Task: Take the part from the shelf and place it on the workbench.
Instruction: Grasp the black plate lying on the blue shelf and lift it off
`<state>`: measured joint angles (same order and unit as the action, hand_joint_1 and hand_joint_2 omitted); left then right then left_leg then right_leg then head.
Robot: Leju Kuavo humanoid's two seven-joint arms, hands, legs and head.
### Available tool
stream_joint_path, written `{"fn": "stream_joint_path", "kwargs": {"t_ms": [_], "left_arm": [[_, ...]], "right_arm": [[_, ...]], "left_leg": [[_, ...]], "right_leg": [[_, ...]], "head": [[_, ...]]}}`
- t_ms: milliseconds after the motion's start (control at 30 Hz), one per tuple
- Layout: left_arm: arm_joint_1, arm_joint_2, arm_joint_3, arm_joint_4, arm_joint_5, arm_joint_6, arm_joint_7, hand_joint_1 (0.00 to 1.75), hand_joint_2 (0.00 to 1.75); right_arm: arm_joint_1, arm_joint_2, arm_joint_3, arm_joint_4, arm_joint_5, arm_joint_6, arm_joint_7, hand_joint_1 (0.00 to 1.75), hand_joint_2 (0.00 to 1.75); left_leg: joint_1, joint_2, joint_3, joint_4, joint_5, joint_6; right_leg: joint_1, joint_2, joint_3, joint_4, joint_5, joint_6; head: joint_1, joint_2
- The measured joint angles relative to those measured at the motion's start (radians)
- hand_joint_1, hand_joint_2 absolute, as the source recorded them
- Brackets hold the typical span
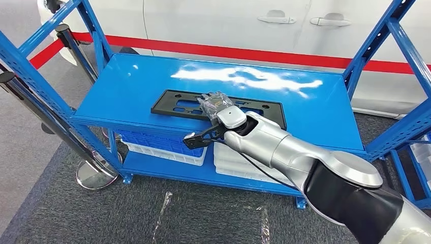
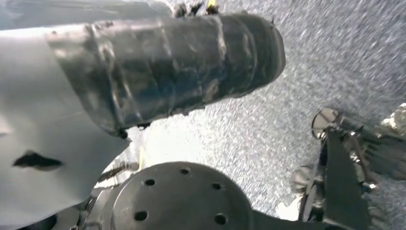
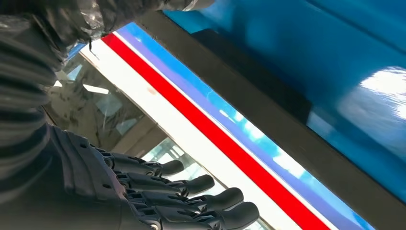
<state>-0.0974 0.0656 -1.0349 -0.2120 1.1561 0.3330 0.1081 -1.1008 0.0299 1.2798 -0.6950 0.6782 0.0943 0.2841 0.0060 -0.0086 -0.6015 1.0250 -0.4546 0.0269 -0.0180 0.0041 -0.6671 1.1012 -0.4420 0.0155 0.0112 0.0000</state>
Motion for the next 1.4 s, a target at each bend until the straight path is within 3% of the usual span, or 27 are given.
{"fn": "stream_joint_path", "kwargs": {"t_ms": [67,200,300,367,400,433,500,533,600,700,767,833,867,900,933,967,1033,1067,1200,1267,1333,1400], "left_arm": [[0.0,0.0,0.0,0.0,0.0,0.002,0.003,0.0,0.0],[0.001,0.001,0.0,0.001,0.004,0.005,0.004,0.0,0.0],[0.0,0.001,0.0,0.001,0.007,0.005,0.004,0.0,0.0],[0.001,0.001,0.0,0.001,0.008,0.005,0.003,0.0,0.0],[0.002,0.001,0.0,0.001,0.008,0.005,0.003,0.0,0.0],[0.003,0.001,0.0,0.001,0.009,0.005,0.003,0.0,0.0],[0.003,0.002,0.0,0.001,0.011,0.006,0.003,0.0,0.0],[0.002,0.002,0.0,0.001,0.013,0.006,0.003,0.0,0.0],[0.0,0.003,0.0,0.001,0.016,0.005,0.003,0.0,0.0],[0.0,0.002,0.001,0.001,0.02,0.003,0.005,0.0,0.0],[0.001,0.002,0.001,0.001,0.025,0.0,0.006,0.0,0.0],[0.001,0.003,0.001,0.001,0.027,-0.002,0.006,0.0,0.0],[0.001,0.003,0.001,0.001,0.027,-0.003,0.005,0.0,0.0],[0.001,0.003,0.001,0.001,0.028,-0.003,0.005,0.0,0.0],[0.001,0.003,0.001,0.001,0.028,-0.004,0.005,0.0,0.0],[0.001,0.003,0.001,0.001,0.028,-0.005,0.005,0.0,0.0],[0.001,0.003,0.002,0.002,0.029,-0.006,0.005,0.0,0.0],[0.001,0.003,0.002,0.002,0.029,-0.006,0.005,0.0,0.0],[0.002,0.004,0.002,0.002,0.03,-0.006,0.002,0.0,0.0],[0.002,0.004,0.002,0.002,0.031,-0.006,0.001,0.0,0.0],[0.002,0.005,0.002,0.002,0.033,-0.006,0.0,0.0,0.0],[0.003,0.005,0.002,0.002,0.034,-0.006,0.0,0.0,0.0]], "right_arm": [[0.003,0.001,0.001,0.004,0.003,0.001,-0.001,0.0,1.75],[0.006,0.001,0.004,0.013,0.01,0.003,-0.003,0.0,1.75],[0.008,0.002,0.006,0.019,0.014,0.008,-0.003,0.0,1.75],[0.012,0.002,0.007,0.023,0.015,0.011,-0.003,0.0,1.75],[0.014,0.002,0.008,0.025,0.015,0.012,-0.003,0.0,1.75],[0.014,0.002,0.009,0.027,0.015,0.013,-0.003,0.0,1.75],[0.013,0.002,0.01,0.03,0.019,0.016,-0.003,0.0,1.75],[0.013,0.002,0.01,0.032,0.021,0.018,-0.004,0.0,1.75],[0.014,0.002,0.011,0.036,0.026,0.021,-0.004,0.0,1.75],[0.015,0.002,0.011,0.041,0.028,0.021,-0.006,0.0,1.75],[0.015,0.001,0.011,0.045,0.029,0.022,-0.009,0.0,1.75],[0.021,0.001,0.011,0.05,0.03,0.025,-0.014,0.0,1.75],[0.026,0.0,0.011,0.053,0.03,0.027,-0.017,0.0,1.75],[0.029,0.0,0.011,0.055,0.029,0.03,-0.019,0.0,1.75],[0.031,0.0,0.011,0.057,0.029,0.031,-0.021,0.0,1.75],[0.031,0.0,0.011,0.058,0.028,0.033,-0.021,0.0,1.75],[0.029,0.001,0.011,0.061,0.027,0.034,-0.022,0.0,1.75],[0.029,0.001,0.012,0.061,0.027,0.035,-0.022,0.0,1.75],[0.028,0.001,0.012,0.066,0.029,0.037,-0.016,0.0,1.75],[0.024,0.001,0.012,0.067,0.03,0.038,-0.009,0.0,1.75],[0.021,0.0,0.012,0.07,0.03,0.042,0.001,0.0,1.75],[0.021,-0.005,0.012,0.074,0.031,0.051,0.02,0.0,1.75]], "left_leg": [[-0.003,-0.001,-0.006,0.01,-0.007,-0.01],[-0.002,0.002,-0.016,0.036,-0.029,-0.027],[0.002,0.004,-0.095,0.202,-0.102,-0.041],[0.004,0.004,-0.144,0.283,-0.114,-0.043],[0.004,0.004,-0.144,0.272,-0.093,-0.041],[0.003,0.004,-0.125,0.221,-0.057,-0.037],[-0.001,0.003,-0.066,0.087,0.01,-0.025],[-0.004,0.003,-0.043,0.037,0.025,-0.02],[-0.011,0.003,-0.027,0.007,0.022,-0.013],[-0.005,0.005,-0.014,-0.015,0.027,-0.002],[0.0,0.007,-0.005,-0.027,0.031,0.006],[0.0,0.007,-0.005,-0.027,0.03,0.011],[0.0,0.006,-0.004,-0.026,0.029,0.012],[0.001,0.005,-0.004,-0.023,0.026,0.012],[0.001,0.004,-0.004,-0.018,0.023,0.01],[0.002,0.003,-0.004,-0.012,0.018,0.007],[-0.001,0.002,-0.01,0.005,0.006,-0.002],[-0.003,0.001,-0.012,0.011,0.003,-0.007],[-0.002,0.002,-0.02,0.025,-0.009,-0.023],[0.001,0.004,-0.051,0.101,-0.055,-0.034],[0.004,0.004,-0.108,0.223,-0.109,-0.042],[0.005,0.004,-0.136,0.278,-0.112,-0.042]], "right_leg": [[0.003,0.002,0.02,-0.044,0.005,-0.007],[-0.001,0.004,0.028,-0.053,0.005,-0.028],[-0.002,0.002,0.039,-0.056,0.001,-0.039],[0.0,0.002,0.044,-0.056,-0.004,-0.042],[0.0,0.003,0.047,-0.056,-0.006,-0.042],[0.0,0.004,0.052,-0.056,-0.008,-0.041],[0.001,0.006,0.059,-0.057,-0.014,-0.036],[0.002,0.007,0.06,-0.058,-0.016,-0.032],[0.003,0.007,0.06,-0.061,-0.015,-0.023],[0.006,0.005,0.056,-0.05,-0.03,-0.008],[0.007,0.003,0.017,0.037,-0.077,-0.002],[0.007,0.003,-0.049,0.163,-0.125,0.001],[0.007,0.002,-0.071,0.199,-0.129,0.002],[0.005,0.002,-0.076,0.199,-0.114,0.003],[0.003,0.001,-0.062,0.159,-0.082,0.004],[0.001,0.0,-0.034,0.093,-0.045,0.004],[0.0,0.0,0.018,-0.018,-0.003,0.0],[0.002,0.001,0.029,-0.042,0.001,-0.003],[0.001,0.003,0.032,-0.049,0.001,-0.025],[-0.003,0.003,0.036,-0.053,0.003,-0.034],[-0.002,0.003,0.037,-0.054,0.002,-0.037],[-0.001,0.003,0.038,-0.053,0.001,-0.038]], "head": [[0.0,0.0],[-0.001,0.0],[-0.005,0.0],[-0.005,0.0],[-0.005,0.0],[-0.005,0.0],[-0.005,0.0],[-0.005,0.0],[-0.003,0.0],[-0.002,0.0],[0.0,0.0],[0.001,0.0],[0.001,0.0],[0.001,0.0],[0.001,0.0],[0.002,0.0],[0.001,0.0],[0.001,0.0],[-0.001,0.0],[-0.004,0.0],[-0.005,0.0],[-0.005,0.0]]}}
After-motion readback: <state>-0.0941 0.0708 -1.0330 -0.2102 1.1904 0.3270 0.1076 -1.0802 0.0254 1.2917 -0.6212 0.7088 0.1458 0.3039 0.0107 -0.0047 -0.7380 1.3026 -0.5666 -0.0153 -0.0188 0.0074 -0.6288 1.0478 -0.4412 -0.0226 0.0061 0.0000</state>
